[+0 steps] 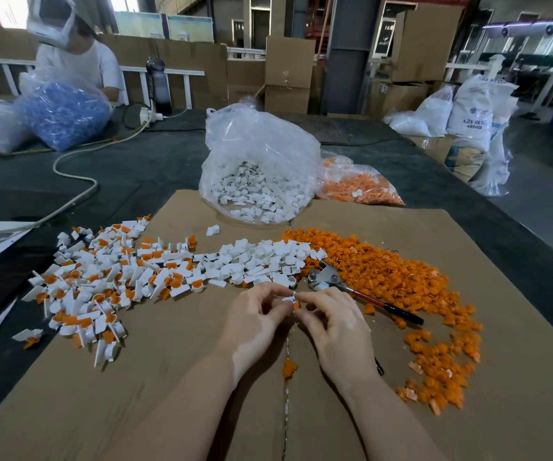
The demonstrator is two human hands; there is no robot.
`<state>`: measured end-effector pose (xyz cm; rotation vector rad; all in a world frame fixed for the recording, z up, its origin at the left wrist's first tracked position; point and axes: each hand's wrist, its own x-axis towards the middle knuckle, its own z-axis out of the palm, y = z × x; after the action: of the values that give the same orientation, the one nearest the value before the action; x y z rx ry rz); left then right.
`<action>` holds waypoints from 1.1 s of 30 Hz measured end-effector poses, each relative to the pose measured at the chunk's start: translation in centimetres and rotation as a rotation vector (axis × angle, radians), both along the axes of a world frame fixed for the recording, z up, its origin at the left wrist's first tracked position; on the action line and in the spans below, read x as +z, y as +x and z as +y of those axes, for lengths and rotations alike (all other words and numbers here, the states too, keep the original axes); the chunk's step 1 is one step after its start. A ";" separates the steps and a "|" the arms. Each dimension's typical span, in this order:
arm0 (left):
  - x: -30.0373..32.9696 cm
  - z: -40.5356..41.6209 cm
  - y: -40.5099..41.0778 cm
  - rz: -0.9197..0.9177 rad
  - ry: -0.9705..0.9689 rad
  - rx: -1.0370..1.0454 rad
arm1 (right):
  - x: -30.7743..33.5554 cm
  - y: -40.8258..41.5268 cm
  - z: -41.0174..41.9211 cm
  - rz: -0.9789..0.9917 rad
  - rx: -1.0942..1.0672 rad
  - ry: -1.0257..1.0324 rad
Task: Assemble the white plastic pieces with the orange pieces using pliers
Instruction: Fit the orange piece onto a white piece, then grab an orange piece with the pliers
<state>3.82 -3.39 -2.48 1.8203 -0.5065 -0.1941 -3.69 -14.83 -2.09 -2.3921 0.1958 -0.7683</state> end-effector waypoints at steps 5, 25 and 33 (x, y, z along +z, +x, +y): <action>0.2 0.1 0.0 -0.036 0.000 -0.024 | -0.1 0.0 0.0 -0.005 -0.003 -0.012; 0.9 -0.1 0.0 0.072 -0.074 0.051 | 1.2 0.5 -3.1 0.717 -0.488 -0.370; 1.1 -0.2 0.4 0.297 -0.190 0.135 | 2.5 0.2 -2.7 0.605 -0.469 -0.466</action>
<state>4.24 -3.59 -1.42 1.5983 -0.1854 -0.3081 -3.50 -17.54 0.44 -3.0188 0.9380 -0.2637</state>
